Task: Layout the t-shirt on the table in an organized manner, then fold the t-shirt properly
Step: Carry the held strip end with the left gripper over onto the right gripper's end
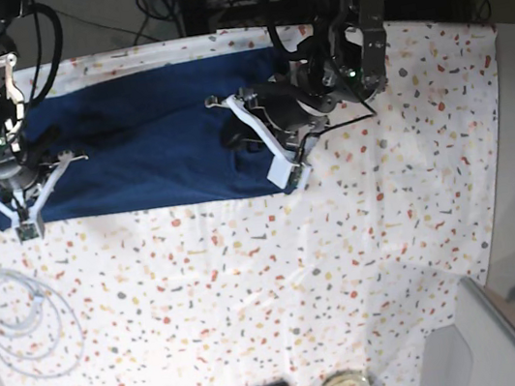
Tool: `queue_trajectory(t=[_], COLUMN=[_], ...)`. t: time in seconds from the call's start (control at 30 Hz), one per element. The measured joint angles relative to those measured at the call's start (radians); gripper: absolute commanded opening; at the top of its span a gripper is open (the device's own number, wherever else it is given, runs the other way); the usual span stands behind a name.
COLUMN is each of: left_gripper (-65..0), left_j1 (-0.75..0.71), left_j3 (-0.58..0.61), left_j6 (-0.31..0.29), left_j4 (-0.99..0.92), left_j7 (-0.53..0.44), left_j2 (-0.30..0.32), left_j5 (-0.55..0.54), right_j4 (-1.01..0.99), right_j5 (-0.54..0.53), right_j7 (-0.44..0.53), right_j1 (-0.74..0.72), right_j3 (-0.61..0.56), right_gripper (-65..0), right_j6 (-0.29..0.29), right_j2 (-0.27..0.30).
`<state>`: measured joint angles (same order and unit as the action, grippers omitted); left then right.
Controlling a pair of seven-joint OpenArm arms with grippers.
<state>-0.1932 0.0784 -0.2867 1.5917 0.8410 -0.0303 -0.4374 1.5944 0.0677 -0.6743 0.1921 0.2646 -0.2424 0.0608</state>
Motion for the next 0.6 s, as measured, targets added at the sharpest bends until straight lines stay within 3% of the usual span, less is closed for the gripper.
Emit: queue_trajectory(t=[0.2, 0.4, 0.6], left_gripper=[-65.0, -65.0, -65.0], left_j1=[0.069, 0.123, 0.169], left_j3=[0.017, 0.024, 0.134], left_j6=[0.002, 0.004, 0.006], left_j4=[-0.108, -0.193, -0.247], left_j7=[-0.002, -0.001, -0.005], left_j2=[-0.083, -0.108, -0.118], left_j5=[0.002, 0.004, -0.002], right_j4=[0.002, 0.002, 0.003], right_j5=[0.003, 0.003, 0.000], right_j7=[0.000, 0.000, 0.000], right_j1=[0.002, 0.001, 0.000], right_j3=[0.000, 0.000, 0.000], right_gripper=[-62.3, -62.3, -62.3], right_j6=[0.000, 0.000, 0.000], right_j2=[0.000, 0.000, 0.000])
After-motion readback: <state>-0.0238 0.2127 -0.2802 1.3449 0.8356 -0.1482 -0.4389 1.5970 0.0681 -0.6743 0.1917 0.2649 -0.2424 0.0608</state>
